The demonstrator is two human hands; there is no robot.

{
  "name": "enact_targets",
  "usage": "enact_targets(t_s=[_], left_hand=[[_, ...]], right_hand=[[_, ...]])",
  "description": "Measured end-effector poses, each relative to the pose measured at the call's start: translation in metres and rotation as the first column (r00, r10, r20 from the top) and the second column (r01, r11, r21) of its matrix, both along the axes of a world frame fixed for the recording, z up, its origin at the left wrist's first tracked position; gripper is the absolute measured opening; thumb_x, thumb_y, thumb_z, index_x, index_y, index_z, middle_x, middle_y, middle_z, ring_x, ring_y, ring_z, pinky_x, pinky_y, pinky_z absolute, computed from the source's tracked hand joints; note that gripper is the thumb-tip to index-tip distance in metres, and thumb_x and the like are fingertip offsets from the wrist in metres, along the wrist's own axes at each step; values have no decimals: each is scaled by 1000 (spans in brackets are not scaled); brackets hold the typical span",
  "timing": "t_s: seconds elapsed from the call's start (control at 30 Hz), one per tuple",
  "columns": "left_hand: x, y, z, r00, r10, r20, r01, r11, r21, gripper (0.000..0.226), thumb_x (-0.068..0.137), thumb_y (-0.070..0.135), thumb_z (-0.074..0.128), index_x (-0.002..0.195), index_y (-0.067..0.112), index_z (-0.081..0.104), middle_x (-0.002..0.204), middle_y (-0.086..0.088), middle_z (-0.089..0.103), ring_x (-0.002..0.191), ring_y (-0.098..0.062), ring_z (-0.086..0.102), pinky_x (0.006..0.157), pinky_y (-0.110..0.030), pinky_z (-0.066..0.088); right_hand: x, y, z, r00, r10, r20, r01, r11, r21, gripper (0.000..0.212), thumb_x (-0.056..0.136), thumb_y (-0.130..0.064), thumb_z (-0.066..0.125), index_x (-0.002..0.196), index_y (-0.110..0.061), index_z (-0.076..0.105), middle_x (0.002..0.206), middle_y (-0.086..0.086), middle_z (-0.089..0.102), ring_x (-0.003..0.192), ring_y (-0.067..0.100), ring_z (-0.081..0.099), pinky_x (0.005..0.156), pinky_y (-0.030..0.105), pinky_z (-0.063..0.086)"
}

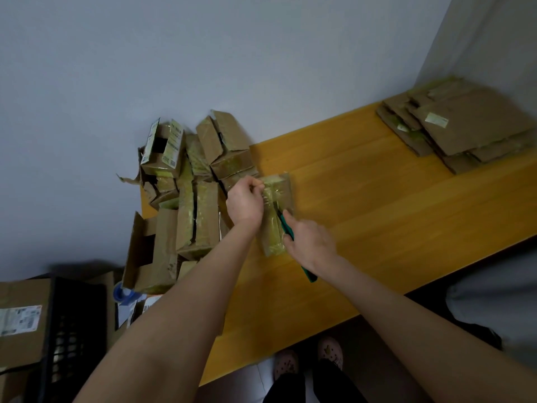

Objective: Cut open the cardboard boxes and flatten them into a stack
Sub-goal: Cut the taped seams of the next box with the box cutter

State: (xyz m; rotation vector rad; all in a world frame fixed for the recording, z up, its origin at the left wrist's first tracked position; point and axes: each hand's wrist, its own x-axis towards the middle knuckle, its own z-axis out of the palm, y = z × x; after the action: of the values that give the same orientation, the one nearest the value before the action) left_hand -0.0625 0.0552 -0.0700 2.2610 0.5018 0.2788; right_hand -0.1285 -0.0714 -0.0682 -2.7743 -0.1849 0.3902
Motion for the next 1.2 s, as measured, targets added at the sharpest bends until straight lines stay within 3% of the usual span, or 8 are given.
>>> enact_targets(t_s=[0.17, 0.33, 0.43, 0.53, 0.63, 0.8, 1.0, 1.2], left_hand=[[4, 5, 0, 999, 50, -12, -51, 998, -26, 11, 94, 16, 59, 92, 17, 70, 101, 3, 71, 96, -17, 64, 79, -26, 48], [11, 15, -1, 995, 93, -39, -95, 994, -46, 11, 95, 17, 59, 89, 20, 68, 97, 4, 69, 92, -16, 62, 74, -27, 45], [16, 21, -2, 993, 107, -55, -109, 993, -35, 12, 94, 19, 60, 84, 23, 63, 90, 7, 65, 86, -14, 60, 71, -27, 45], [20, 22, -3, 990, 118, -77, -119, 993, -18, 13, 95, 19, 59, 83, 22, 60, 91, 4, 65, 81, -14, 57, 68, -27, 43], [22, 29, -5, 983, 148, -108, -148, 989, 11, 11, 96, 20, 56, 86, 21, 60, 91, 4, 63, 85, -17, 59, 67, -28, 41], [24, 39, -5, 974, 180, -138, -170, 982, 81, 10, 97, 19, 54, 95, 16, 63, 99, -3, 66, 89, -19, 60, 70, -34, 48], [27, 42, -4, 991, 24, -133, -16, 998, 58, 7, 96, 19, 56, 93, 17, 62, 94, 2, 65, 88, -17, 62, 72, -30, 50], [30, 22, -9, 983, -157, -97, 164, 984, 64, 9, 93, 14, 60, 85, 18, 61, 89, 9, 61, 83, -8, 56, 72, -21, 41]], right_hand=[[-21, -6, -17, 992, 48, -118, -58, 995, -82, 54, 98, -34, 44, 149, -31, 25, 91, 3, 62, 73, 21, 59, 51, 29, 44], [-38, -38, -44, 994, 44, -99, -18, 969, 244, 59, 94, -32, 50, 149, -33, 30, 87, 1, 67, 63, 14, 60, 50, 28, 51], [-35, -53, -55, 994, -83, -77, 110, 873, 475, 57, 90, -20, 57, 144, -30, 41, 79, 1, 64, 57, 16, 56, 50, 32, 50], [-27, -57, -60, 969, -220, -112, 243, 775, 584, 53, 90, -12, 58, 140, -26, 48, 72, -4, 53, 57, 11, 49, 44, 15, 39], [-23, -51, -59, 931, -268, -248, 361, 569, 739, 52, 90, -5, 58, 137, -26, 50, 84, -4, 63, 63, 14, 64, 52, 22, 53], [-3, -46, -60, 832, -480, -279, 491, 402, 772, 48, 91, -11, 57, 126, -41, 47, 92, -10, 60, 70, 11, 64, 51, 21, 51], [35, -74, -87, 879, -444, -173, 474, 851, 226, 57, 99, -14, 45, 148, -36, 30, 132, 9, 41, 102, 28, 53, 75, 38, 51], [45, -92, -110, 877, -406, -258, 399, 913, -81, 57, 99, -6, 42, 150, -27, 26, 135, 16, 35, 119, 33, 38, 86, 39, 44]])
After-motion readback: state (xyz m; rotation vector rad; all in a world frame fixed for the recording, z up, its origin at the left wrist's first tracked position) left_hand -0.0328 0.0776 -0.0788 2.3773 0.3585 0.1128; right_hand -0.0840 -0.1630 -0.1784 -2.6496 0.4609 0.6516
